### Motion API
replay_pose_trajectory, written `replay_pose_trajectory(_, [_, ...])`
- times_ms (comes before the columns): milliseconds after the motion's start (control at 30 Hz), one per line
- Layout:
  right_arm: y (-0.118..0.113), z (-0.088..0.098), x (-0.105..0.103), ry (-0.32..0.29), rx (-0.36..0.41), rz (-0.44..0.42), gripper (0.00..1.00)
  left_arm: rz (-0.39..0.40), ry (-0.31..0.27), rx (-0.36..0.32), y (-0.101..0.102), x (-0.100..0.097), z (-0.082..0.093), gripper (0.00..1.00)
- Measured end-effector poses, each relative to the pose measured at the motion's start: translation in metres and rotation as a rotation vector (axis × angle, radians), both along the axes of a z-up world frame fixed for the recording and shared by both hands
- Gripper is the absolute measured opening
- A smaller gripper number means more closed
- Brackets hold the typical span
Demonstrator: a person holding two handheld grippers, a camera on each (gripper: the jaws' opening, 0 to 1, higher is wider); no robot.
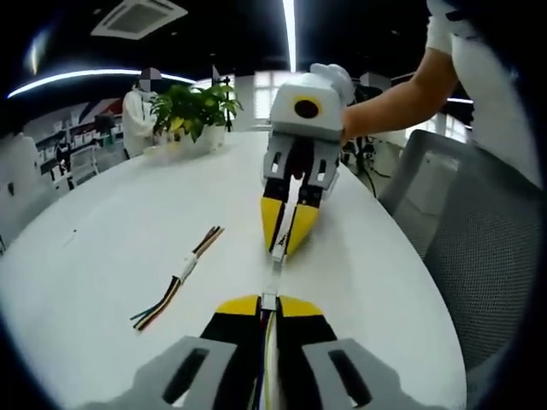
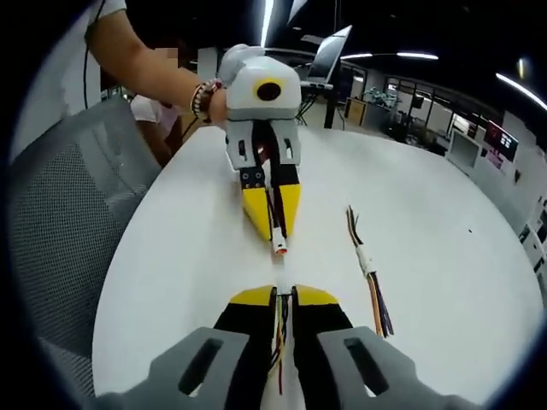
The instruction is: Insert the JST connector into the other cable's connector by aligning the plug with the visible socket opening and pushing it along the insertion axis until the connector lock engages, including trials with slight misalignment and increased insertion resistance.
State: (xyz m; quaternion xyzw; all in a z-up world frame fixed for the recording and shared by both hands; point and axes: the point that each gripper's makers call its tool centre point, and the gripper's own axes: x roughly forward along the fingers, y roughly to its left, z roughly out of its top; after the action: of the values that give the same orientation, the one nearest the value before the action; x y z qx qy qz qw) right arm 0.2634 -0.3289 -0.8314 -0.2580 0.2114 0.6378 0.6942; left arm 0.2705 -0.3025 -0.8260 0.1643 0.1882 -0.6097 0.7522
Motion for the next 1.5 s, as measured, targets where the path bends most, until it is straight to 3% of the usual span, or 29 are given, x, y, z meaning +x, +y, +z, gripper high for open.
replay_pose_trajectory(333, [0.007, 0.002, -0.002, -0.018, -0.009, 0.035, 0.04, -0.055, -0.019, 0.014, -0.01, -0.004, 0.004, 0.0])
replay_pose_trajectory(1500, [0.014, 0.0, -0.001, -0.029, -0.03, 0.063, 0.04, -0.078, -0.035, 0.032, -0.014, -0.003, 0.003, 0.0])
